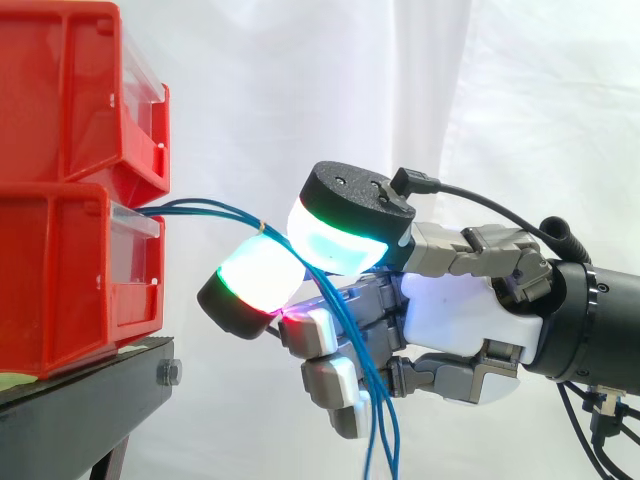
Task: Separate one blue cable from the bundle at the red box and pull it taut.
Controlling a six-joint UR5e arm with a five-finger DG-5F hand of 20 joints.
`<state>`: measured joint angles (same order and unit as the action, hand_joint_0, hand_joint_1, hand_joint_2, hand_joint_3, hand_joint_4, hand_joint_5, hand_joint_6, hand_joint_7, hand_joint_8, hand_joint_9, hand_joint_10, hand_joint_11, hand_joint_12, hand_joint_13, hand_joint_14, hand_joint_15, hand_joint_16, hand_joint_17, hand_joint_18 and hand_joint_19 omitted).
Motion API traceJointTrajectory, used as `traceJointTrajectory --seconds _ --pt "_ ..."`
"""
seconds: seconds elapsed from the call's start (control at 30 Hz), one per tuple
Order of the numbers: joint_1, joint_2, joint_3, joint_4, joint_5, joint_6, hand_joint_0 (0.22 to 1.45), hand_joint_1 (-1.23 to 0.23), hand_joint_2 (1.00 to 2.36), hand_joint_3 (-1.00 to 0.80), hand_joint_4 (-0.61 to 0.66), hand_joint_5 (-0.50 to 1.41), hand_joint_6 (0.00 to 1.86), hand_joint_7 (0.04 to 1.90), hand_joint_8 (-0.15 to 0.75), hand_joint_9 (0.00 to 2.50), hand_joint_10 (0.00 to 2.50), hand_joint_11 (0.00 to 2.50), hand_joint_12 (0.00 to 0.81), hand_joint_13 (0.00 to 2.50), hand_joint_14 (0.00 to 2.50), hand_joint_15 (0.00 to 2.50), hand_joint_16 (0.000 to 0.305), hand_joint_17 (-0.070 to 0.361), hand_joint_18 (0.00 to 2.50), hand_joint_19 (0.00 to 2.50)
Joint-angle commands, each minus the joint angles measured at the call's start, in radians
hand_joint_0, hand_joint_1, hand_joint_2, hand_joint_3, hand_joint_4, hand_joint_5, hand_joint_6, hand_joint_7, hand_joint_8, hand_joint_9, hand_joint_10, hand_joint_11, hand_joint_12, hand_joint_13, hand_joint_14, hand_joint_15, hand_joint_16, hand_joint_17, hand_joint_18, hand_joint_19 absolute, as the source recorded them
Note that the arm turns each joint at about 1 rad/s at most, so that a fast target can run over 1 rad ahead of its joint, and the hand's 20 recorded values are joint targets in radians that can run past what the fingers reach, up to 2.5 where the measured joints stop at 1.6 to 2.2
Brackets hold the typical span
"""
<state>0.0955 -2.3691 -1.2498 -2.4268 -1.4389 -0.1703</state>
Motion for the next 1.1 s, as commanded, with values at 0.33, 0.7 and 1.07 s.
traceJointTrajectory --seconds 0.33,0.7,1.07 --pt "-0.002 -0.001 0.001 0.002 -0.008 0.005 0.81 -0.93 1.0 -0.5 0.04 -0.16 0.96 1.12 0.429 1.19 0.01 1.3 0.459 1.28 0.03 0.92 0.062 0.14 1.23 0.81" --pt "-0.007 0.001 0.001 0.003 -0.017 0.012 0.57 -0.96 1.0 -0.5 0.13 -0.13 0.94 1.1 0.444 1.26 0.01 1.41 0.477 1.33 0.03 1.0 0.062 0.14 1.26 0.88" --pt "-0.008 0.001 0.001 0.005 -0.02 0.014 0.55 -0.55 1.0 -0.5 0.14 -0.13 0.9 1.06 0.44 1.25 0.02 1.35 0.472 1.33 0.03 0.99 0.064 0.145 1.24 0.92"
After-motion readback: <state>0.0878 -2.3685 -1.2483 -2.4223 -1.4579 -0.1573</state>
